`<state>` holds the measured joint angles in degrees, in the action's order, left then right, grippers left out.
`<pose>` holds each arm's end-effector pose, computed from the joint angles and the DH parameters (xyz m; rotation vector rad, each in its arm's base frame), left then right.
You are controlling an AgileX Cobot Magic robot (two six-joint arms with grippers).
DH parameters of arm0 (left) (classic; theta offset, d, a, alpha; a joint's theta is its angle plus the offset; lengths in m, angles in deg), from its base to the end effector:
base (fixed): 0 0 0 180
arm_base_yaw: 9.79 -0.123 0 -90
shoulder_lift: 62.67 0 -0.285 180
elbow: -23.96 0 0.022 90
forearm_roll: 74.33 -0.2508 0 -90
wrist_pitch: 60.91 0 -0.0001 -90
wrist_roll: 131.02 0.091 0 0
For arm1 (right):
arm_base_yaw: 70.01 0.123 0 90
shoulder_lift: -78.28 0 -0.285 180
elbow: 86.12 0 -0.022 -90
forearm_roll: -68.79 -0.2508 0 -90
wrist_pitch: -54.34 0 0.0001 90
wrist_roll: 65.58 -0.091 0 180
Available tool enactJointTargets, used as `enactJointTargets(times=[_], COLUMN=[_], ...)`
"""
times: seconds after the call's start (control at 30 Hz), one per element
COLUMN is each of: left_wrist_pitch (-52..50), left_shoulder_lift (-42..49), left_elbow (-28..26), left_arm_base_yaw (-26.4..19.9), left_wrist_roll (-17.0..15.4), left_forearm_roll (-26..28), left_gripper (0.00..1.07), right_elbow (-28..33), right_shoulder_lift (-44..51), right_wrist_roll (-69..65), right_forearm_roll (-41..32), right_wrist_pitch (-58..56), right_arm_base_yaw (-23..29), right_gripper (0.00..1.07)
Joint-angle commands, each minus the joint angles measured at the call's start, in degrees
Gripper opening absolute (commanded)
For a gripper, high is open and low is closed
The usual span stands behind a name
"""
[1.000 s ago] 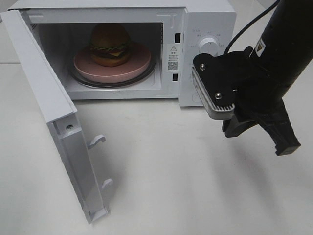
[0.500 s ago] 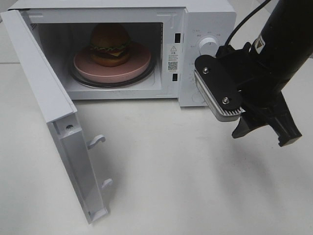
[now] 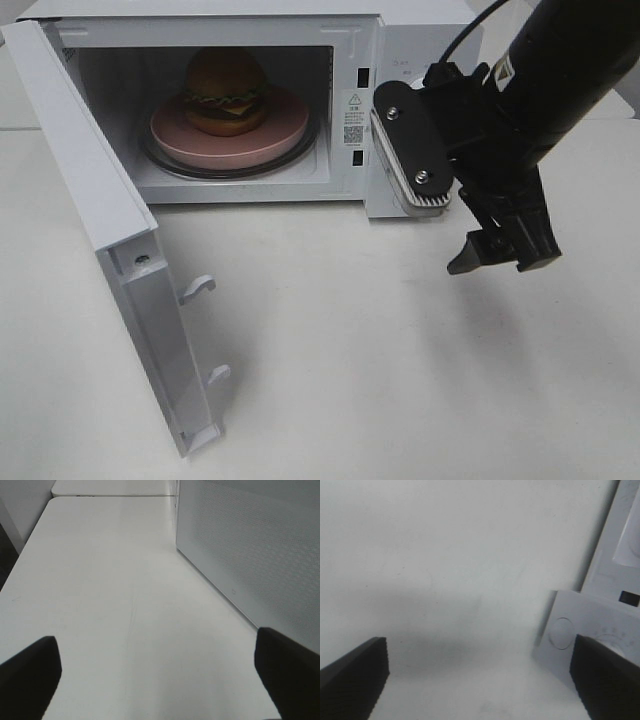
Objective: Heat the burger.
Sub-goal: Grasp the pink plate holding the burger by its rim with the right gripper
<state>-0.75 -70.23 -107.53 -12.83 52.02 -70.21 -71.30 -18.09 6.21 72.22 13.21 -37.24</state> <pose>-0.0049 -0.0059 0.2786 0.0031 2.0266 -0.0188 0.2673 0.1678 0.2556 -2.1555 1.6070 -0.2852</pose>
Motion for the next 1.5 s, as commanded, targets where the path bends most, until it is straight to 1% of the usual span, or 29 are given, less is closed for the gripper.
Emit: enactJointTargets(times=[0.03, 0.07, 0.13, 0.17, 0.2, 0.23, 0.37, 0.4, 0.47, 0.5, 0.53, 0.57, 0.63, 0.67, 0.9, 1.1, 1.2, 1.27, 1.37, 1.43, 1.47, 1.5], left_wrist_pitch=[-0.80, -0.80, -0.80, -0.80, -0.80, -0.80, -0.80, -0.80, -0.80, -0.80, -0.80, -0.80, -0.80, -0.80, -0.80, -0.80, -0.80, -0.80, -0.80, -0.80, -0.80, -0.80], left_shoulder_lift=[1.26, 1.26, 1.26, 1.26, 1.26, 1.26, 1.26, 1.26, 1.26, 1.26, 1.26, 1.26, 1.26, 1.26, 1.26, 1.26, 1.26, 1.26, 1.26, 1.26, 1.26, 1.26], left_elbow=[0.23, 0.23, 0.23, 0.23, 0.23, 0.23, 0.23, 0.23, 0.23, 0.23, 0.23, 0.23, 0.23, 0.23, 0.23, 0.23, 0.23, 0.23, 0.23, 0.23, 0.23, 0.23], left_arm_base_yaw=[-0.06, -0.06, -0.06, -0.06, -0.06, -0.06, -0.06, -0.06, -0.06, -0.06, -0.06, -0.06, -0.06, -0.06, -0.06, -0.06, -0.06, -0.06, -0.06, -0.06, -0.06, -0.06], left_wrist_roll=[-0.11, -0.11, -0.11, -0.11, -0.11, -0.11, -0.11, -0.11, -0.11, -0.11, -0.11, -0.11, -0.11, -0.11, -0.11, -0.11, -0.11, -0.11, -0.11, -0.11, -0.11, -0.11], left_forearm_roll=[0.00, 0.00, 0.00, 0.00, 0.00, 0.00, 0.00, 0.00, 0.00, 0.00, 0.00, 0.00, 0.00, 0.00, 0.00, 0.00, 0.00, 0.00, 0.00, 0.00, 0.00, 0.00], left_gripper=[1.00, 1.00, 1.00, 1.00, 1.00, 1.00, 1.00, 1.00, 1.00, 1.00, 1.00, 1.00, 1.00, 1.00, 1.00, 1.00, 1.00, 1.00, 1.00, 1.00, 1.00, 1.00], right_elbow=[-2.29, -3.72, -4.24, -5.50, -5.50, -7.10, -9.22, -10.94, -11.69, -13.41, -13.41, -15.07, -15.81, -17.25, -20.11, -20.86, -21.20, -23.61, -24.06, -25.95, -25.95, -27.39], right_shoulder_lift=[-1.55, -2.75, -3.32, -4.53, -4.53, -5.84, -7.56, -9.11, -9.97, -11.40, -11.40, -12.95, -13.58, -15.13, -19.60, -23.03, -23.61, -26.13, -26.76, -28.48, -28.48, -29.85], right_wrist_roll=[0.57, 0.74, 0.80, 1.03, 1.03, 1.03, 0.97, 0.97, 0.97, 1.09, 1.09, 1.15, 1.20, 1.20, 1.20, 1.09, 1.09, -0.11, -0.17, -0.17, -0.17, -0.23], right_forearm_roll=[1.15, 1.09, 1.09, 1.60, 1.60, 2.46, 2.46, 2.46, 2.46, 2.35, 2.35, 2.01, 2.01, 2.06, 2.18, 2.58, 2.58, 2.58, 2.58, 2.58, 2.58, 2.58], right_wrist_pitch=[1.83, 2.58, 2.86, 3.32, 3.32, 3.72, 5.39, 6.25, 6.42, 6.76, 6.76, 7.85, 8.02, 8.48, 12.32, 16.39, 16.44, 16.73, 16.73, 16.73, 16.73, 16.73], right_arm_base_yaw=[0.69, 0.69, 0.69, 1.49, 1.49, 2.12, 2.98, 3.55, 3.90, 4.01, 4.01, 4.01, 4.01, 4.01, 4.01, 4.53, 4.53, 4.64, 4.64, 4.64, 4.64, 4.64], right_gripper=[0.97, 0.96, 0.96, 0.96, 0.96, 0.96, 0.95, 0.95, 0.95, 0.94, 0.94, 0.94, 0.94, 0.93, 0.93, 0.92, 0.92, 0.92, 0.91, 0.91, 0.91, 0.91])
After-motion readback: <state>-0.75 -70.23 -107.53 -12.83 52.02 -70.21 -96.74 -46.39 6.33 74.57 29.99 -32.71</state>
